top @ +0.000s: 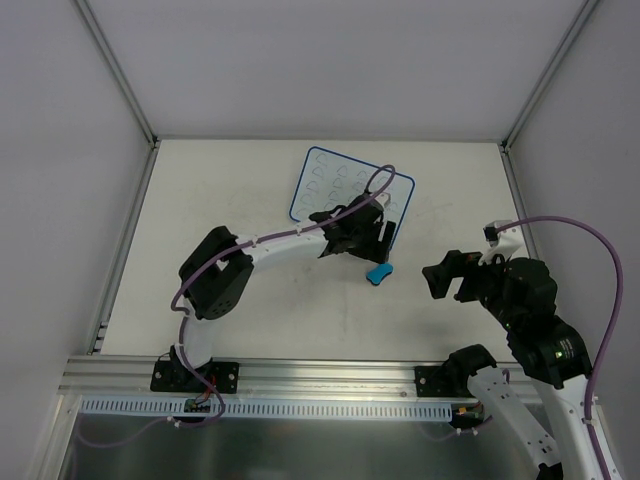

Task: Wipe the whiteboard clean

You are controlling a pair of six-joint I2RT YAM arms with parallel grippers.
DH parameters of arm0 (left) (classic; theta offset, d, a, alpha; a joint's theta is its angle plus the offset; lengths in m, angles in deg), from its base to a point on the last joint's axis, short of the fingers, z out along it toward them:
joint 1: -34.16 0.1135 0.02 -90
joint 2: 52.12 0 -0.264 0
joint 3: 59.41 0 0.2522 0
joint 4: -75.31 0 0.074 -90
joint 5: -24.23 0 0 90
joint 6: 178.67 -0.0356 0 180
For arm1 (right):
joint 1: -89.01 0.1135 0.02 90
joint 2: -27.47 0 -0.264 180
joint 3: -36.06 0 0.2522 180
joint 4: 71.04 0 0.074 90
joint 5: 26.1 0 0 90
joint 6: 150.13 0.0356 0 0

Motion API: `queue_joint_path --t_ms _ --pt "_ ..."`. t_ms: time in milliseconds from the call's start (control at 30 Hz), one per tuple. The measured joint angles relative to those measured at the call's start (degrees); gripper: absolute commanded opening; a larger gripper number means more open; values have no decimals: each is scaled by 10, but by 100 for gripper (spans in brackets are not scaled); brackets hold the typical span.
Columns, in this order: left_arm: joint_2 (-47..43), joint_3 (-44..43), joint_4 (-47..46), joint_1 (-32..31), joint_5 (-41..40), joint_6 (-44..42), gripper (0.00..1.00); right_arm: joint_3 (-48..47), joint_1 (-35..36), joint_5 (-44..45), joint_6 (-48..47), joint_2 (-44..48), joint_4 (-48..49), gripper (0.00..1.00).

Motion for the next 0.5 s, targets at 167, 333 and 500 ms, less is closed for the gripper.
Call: queue_joint_path --t_ms 167,333,500 --pt "12 -32 3 -23 48 -44 69 0 0 -2 0 0 0 99" --pt "41 -45 4 -34 61 -80 60 0 0 -4 0 0 0 99" --pt "70 -45 16 -37 56 -112 51 4 0 -4 0 0 0 99"
